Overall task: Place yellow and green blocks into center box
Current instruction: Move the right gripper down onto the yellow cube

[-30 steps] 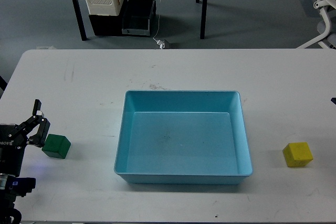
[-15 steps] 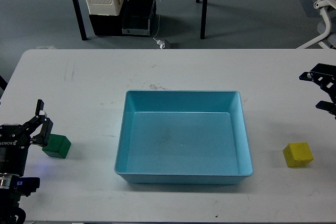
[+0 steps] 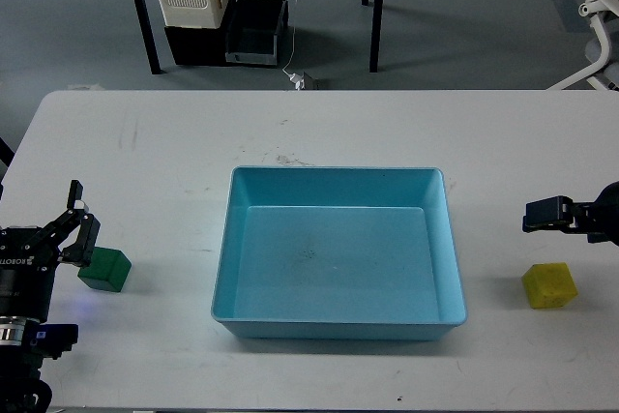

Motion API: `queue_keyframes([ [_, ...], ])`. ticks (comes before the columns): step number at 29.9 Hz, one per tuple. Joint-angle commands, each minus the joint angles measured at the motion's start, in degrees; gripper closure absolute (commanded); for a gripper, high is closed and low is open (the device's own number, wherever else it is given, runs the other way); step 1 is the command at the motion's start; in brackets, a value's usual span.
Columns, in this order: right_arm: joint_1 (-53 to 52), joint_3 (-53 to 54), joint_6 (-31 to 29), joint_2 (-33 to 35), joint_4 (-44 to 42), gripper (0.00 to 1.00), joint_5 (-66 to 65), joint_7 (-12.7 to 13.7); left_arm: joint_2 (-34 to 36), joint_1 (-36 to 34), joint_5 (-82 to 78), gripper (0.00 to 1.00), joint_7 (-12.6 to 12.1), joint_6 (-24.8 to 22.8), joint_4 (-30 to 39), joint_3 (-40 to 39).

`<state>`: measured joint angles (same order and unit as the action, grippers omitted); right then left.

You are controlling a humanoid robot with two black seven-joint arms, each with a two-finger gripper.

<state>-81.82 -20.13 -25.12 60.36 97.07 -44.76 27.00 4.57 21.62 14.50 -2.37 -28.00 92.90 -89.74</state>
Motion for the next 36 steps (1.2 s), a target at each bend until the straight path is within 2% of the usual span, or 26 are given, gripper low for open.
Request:
queue_keyframes([
  [1,1.2,-1.4,-1.0,2.6,0.8,0.0,-3.4,0.0,-0.1,0.0,0.0,0.0,0.0,0.0,0.0,0.1],
  [17,6.4,0.9,-0.4,2.9,-0.7,0.0,-4.0,-0.7,-0.1,-0.1,0.0,0.0,0.0,0.0,-0.3,0.2],
  [25,9.1,2.0,0.4,-2.7,-4.9,0.0,-3.9,-0.9,-0.2,-0.1,0.0,0.0,0.0,0.0,-0.5,0.6],
  [36,19.2,10.4,0.2,-7.3,-8.4,0.0,-4.0,-0.9,-0.3,-0.3,-0.1,0.0,-0.1,0.0,-1.1,0.7],
])
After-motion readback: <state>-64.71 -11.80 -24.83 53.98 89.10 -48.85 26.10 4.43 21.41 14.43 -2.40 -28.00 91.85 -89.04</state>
